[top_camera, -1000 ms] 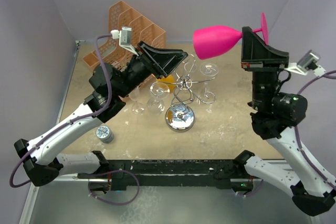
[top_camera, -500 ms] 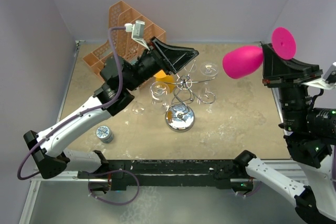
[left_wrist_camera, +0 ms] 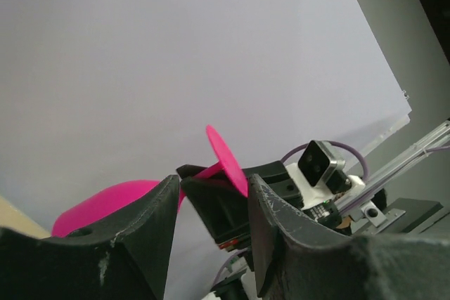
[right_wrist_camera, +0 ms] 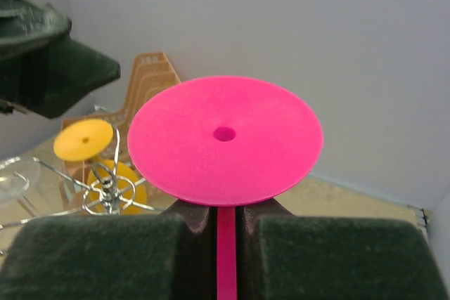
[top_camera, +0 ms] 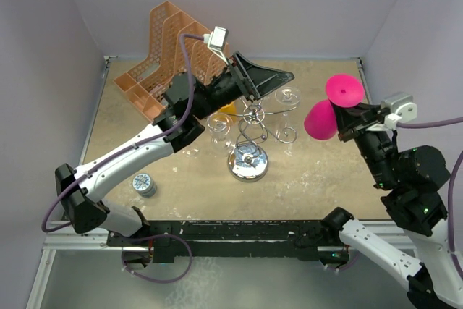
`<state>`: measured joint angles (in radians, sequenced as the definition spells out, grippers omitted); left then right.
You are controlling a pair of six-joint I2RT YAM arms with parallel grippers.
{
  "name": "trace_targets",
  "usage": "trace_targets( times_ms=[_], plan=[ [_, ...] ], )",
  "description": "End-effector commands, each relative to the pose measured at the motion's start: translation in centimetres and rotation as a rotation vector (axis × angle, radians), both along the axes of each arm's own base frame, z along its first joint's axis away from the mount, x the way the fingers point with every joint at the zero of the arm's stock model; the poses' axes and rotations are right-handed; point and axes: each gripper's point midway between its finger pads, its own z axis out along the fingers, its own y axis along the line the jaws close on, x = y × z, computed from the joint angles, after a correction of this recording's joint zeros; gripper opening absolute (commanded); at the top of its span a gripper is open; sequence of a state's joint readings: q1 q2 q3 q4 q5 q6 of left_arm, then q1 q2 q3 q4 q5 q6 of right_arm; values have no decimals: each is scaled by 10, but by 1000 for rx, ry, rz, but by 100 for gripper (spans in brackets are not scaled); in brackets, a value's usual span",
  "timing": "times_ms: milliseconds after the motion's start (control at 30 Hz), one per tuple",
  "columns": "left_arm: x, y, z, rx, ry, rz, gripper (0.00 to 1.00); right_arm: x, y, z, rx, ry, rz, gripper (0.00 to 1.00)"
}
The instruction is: Place the wine glass upside down on the wine glass rack
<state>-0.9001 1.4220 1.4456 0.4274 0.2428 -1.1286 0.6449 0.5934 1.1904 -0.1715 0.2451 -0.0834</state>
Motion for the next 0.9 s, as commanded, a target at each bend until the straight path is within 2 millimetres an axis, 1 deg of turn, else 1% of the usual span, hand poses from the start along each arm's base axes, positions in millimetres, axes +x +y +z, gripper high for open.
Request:
trace_targets(
  times_ms=[0,100,167,267,367,567,667,767,867],
  plan=[
    [-15,-1,31,-96,26,-84,41,-4,-7,-5,-52,-47,-24,0],
    [-10,-11,19,-83,103,-113,41,-2,-4,-14,-88,-49,-15,0],
    [-9,-18,12,-75,141,-143,41,-3,0,-16,-100,-61,4,0],
    [-11,-31,2,-49,176,-192,39,-5,7,-13,-102,-84,40,0],
    [-19,-34,4,-57,172,-228,38,-1,11,-14,-114,-77,45,0],
    [-21,-40,-5,-17,194,-240,37,6,16,-22,-136,-57,46,0],
    [-26,-43,-6,-11,205,-263,35,7,20,-25,-143,-55,57,0],
    [-30,-51,-11,1,228,-294,30,8,23,-27,-155,-53,68,0],
    [-30,-54,-13,1,251,-305,20,8,25,-30,-165,-50,77,0]
  ],
)
